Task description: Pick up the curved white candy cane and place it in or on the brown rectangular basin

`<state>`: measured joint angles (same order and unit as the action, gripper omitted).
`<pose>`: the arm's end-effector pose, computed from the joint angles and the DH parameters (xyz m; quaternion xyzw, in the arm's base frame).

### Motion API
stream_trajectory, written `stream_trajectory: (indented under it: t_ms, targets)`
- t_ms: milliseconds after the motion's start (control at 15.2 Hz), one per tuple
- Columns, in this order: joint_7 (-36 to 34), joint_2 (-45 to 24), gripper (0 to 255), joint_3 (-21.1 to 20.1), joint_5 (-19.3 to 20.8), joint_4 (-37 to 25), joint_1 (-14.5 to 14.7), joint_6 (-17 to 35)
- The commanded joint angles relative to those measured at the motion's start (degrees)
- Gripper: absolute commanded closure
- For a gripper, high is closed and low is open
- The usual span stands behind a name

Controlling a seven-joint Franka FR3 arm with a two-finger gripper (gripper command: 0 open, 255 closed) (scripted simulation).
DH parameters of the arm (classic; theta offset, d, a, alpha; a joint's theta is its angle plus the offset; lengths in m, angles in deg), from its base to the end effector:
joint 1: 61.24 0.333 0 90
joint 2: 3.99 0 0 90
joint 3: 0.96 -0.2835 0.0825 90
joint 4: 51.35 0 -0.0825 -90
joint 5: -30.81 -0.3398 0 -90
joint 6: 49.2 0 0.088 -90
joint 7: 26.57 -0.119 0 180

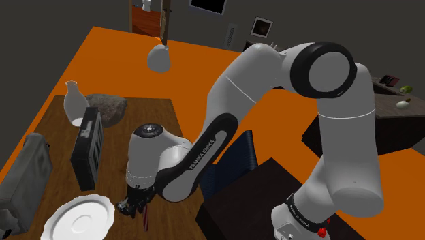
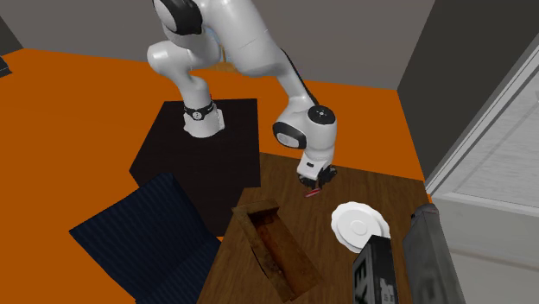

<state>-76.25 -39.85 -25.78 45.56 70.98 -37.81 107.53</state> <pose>0.3408 0.4092 0.1400 -0.9950 -0.0659 0.0355 0.0666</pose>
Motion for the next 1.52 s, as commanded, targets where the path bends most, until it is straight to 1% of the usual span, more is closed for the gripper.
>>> stream_trajectory:
  t_ms: [0,792,1122,1452]
  targets:
    - [0.41,1.63,255,-0.98,-0.72,0.65,-0.88,-1.06]
    - [2.86,9.78,255,-6.21,-5.47,2.21,-5.06,-7.57]
    - [10.12,9.56,255,-5.77,-6.46,0.78,-11.0,-9.59]
    - [16.78,8.36,255,-4.77,-6.91,-2.33,-16.02,-12.3]
